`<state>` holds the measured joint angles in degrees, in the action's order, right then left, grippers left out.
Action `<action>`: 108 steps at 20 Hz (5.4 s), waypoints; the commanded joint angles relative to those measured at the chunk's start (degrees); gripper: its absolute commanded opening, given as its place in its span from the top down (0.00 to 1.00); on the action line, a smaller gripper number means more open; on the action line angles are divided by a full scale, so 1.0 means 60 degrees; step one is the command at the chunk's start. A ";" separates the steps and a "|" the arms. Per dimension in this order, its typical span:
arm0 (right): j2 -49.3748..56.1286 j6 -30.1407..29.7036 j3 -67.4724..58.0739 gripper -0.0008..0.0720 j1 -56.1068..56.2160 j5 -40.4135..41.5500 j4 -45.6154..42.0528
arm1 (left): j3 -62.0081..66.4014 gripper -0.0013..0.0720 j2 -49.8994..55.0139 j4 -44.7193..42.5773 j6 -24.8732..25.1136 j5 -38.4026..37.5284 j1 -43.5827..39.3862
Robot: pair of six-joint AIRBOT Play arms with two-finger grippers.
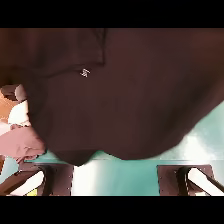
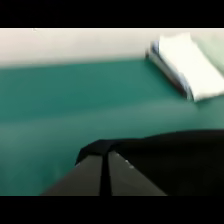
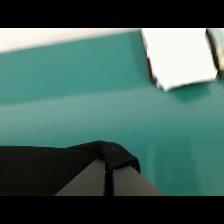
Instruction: Fold the shirts.
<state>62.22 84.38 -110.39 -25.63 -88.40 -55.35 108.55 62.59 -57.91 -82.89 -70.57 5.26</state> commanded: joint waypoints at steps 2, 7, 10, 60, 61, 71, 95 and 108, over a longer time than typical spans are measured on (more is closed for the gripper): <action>0.1945 0.0175 0.1417 0.97 0.1716 -0.0568 -0.2022 | -0.1858 0.95 0.2510 0.0499 -0.0117 -0.0900 0.0011; 0.5337 0.0259 0.1326 0.97 0.3337 -0.0244 -0.2790 | -0.2218 0.95 0.5271 0.0441 0.0543 0.0605 -0.0393; 0.7107 0.0259 -0.0361 0.97 0.3646 0.0627 -0.2769 | -0.2200 0.95 0.5850 0.0426 0.1107 0.2681 -0.0794; 0.0747 -0.0659 1.1803 0.29 -0.1198 0.0980 -0.2218 | -1.3271 0.95 -0.2146 0.1938 0.1381 0.0637 -0.0127; 0.0863 -0.0729 1.2207 0.30 -0.1249 0.1362 -0.1985 | -1.3271 0.95 -0.2149 0.1938 0.1373 0.0627 -0.0127; 0.0612 -0.1206 1.1624 0.96 0.0823 0.1676 -0.1213 | -1.2703 0.96 -0.2218 0.1162 0.0984 -0.0641 -0.0127; 0.5515 0.0025 0.3741 0.75 0.3293 0.1781 -0.1891 | -0.6280 0.95 0.4339 0.1333 0.1384 0.2645 -0.0127; 0.5737 -0.1767 0.5974 0.26 0.0240 0.1137 0.0302 | -0.5038 0.95 0.4415 0.2124 0.1392 0.1552 -0.1344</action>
<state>95.48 75.79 -79.18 -20.36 -81.78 -58.15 77.84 88.82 -46.04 -75.00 -62.35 0.93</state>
